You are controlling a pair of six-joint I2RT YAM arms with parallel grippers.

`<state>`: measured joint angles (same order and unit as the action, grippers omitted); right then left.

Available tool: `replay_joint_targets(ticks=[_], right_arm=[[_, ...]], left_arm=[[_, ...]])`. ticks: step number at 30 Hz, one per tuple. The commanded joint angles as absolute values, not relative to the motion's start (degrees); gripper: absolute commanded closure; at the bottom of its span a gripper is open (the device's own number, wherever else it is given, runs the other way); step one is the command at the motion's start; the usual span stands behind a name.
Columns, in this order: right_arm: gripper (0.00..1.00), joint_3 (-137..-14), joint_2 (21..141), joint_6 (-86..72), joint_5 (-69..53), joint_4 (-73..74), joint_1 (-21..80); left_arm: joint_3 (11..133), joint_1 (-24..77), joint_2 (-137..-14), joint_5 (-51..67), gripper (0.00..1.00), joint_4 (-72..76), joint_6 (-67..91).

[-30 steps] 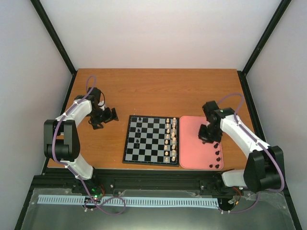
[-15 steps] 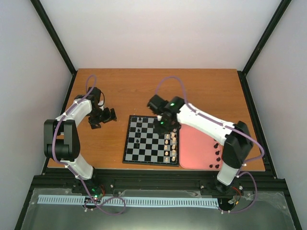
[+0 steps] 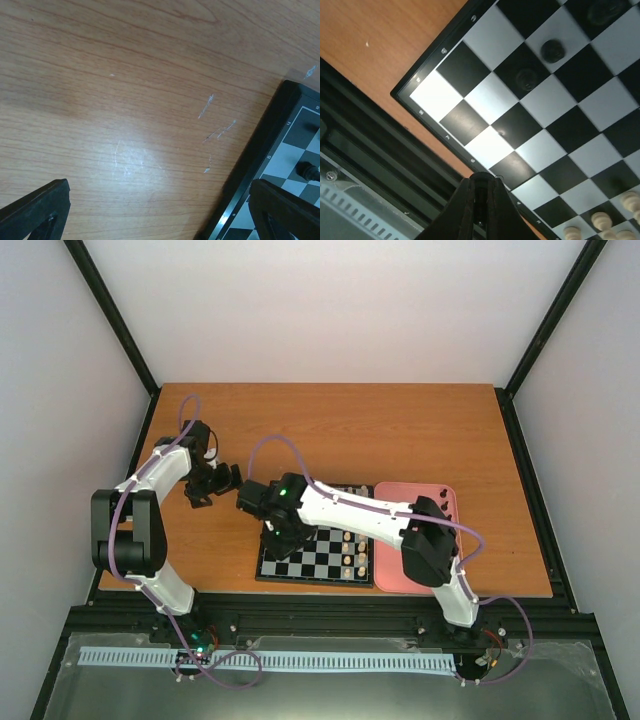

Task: Set up the chess pieces on the board
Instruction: Place the chess piece on the chessboard.

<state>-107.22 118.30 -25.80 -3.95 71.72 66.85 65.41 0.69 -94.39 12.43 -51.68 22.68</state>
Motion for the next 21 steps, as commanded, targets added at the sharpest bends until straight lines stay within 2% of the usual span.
replay_joint_targets(ticks=[1,21], right_arm=[[0.97,-109.47,121.39,-27.05,-6.41,73.0,68.27],[0.97,-114.6,129.26,-27.22,-3.8,71.59,67.36]], left_arm=[[67.7,0.53,-94.11,13.55,0.0,-51.51,23.59],[67.13,0.53,-93.48,14.92,0.0,-51.1,23.93]])
